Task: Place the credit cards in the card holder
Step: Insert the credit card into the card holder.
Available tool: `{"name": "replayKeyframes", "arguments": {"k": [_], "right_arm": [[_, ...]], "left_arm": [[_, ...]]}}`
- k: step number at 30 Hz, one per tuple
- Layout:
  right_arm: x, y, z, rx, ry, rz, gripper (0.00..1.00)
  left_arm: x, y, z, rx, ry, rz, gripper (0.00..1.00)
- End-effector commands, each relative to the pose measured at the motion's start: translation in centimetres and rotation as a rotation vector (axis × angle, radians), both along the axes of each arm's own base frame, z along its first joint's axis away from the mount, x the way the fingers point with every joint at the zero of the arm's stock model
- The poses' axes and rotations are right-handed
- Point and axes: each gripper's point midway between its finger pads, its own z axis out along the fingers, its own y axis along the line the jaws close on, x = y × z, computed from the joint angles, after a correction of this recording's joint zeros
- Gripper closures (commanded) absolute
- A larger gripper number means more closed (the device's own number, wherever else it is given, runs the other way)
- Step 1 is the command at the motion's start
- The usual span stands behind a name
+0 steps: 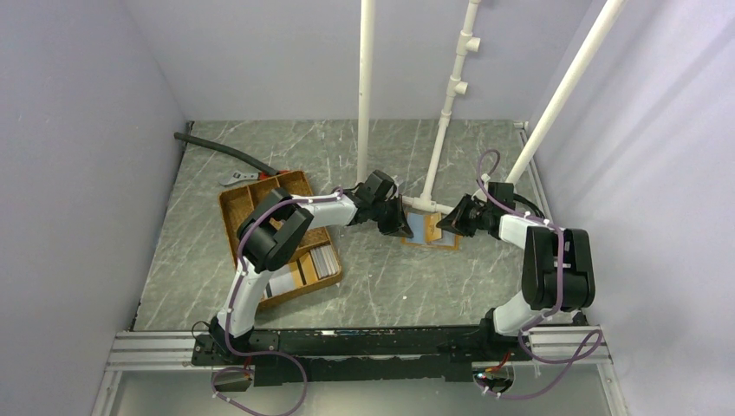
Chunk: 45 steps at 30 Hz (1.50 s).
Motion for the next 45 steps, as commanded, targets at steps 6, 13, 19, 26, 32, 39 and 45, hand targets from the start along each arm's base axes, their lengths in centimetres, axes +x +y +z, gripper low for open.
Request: {"name": "replayKeyframes", "arguments": {"k": [6,13,19,26,32,39,45], "right_arm": [[-1.0,0.5,-0.1,0.048,0.011,-0.03,0.93],[-0.8,0.3,0.0,0.036,0.012,-0.022,0.86],[-1.0,-1.2,-1.1,-0.126,0.062,-0.033,0.66],[-1.7,-1.8,-0.9,-0.305,0.072,-0.029,0.55],[-0.9,-1.0,-1.0,-0.338,0.057,0.003,0.6],[0.5,3.8,0.3,-0.185,-0.042,0.114,0.64],[0.8,3.5,0.8,-0.183,-0.053,0.092,0.61]], "left_arm": [[-0.6,2.2,-3.8,0.142,0.031,0.0,1.0],[-0.5,1.8,-3.3,0.122,0.025,-0.014,1.0],[-0.4,1.4,-0.8,0.09,-0.002,-0.041,0.99],[0.9,1.7,0.9,0.131,-0.076,-0.039,0.85],[1.2,2.4,-0.6,0.156,-0.052,-0.01,0.92],[0.8,2.8,-3.3,0.199,-0.012,-0.022,0.96],[1.3,3.4,-1.7,0.158,-0.027,-0.014,0.86]]}}
